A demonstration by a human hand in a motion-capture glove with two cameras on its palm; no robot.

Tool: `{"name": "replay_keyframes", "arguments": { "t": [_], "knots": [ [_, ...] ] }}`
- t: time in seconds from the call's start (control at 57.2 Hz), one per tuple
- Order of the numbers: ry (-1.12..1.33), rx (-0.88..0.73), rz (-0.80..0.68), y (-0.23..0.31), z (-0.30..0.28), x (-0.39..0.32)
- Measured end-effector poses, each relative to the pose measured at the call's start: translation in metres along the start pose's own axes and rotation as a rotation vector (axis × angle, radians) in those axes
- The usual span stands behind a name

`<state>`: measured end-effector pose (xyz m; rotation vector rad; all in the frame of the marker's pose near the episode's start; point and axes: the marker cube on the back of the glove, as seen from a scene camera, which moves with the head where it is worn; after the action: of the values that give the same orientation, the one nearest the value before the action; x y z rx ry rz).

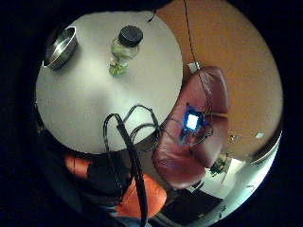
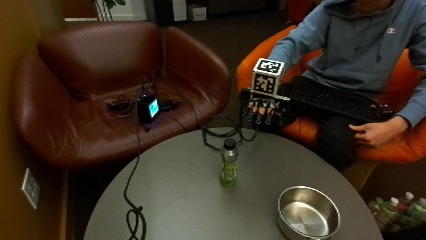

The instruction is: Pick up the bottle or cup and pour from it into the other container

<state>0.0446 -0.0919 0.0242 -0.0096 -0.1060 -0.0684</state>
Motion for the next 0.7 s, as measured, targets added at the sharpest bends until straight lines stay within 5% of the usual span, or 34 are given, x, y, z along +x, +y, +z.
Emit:
{"name": "replay_keyframes", "arguments": {
  "t": [0.699],
  "knots": [
    [-0.044,-0.004,0.099,0.045,0.01,0.115]
  ]
}}
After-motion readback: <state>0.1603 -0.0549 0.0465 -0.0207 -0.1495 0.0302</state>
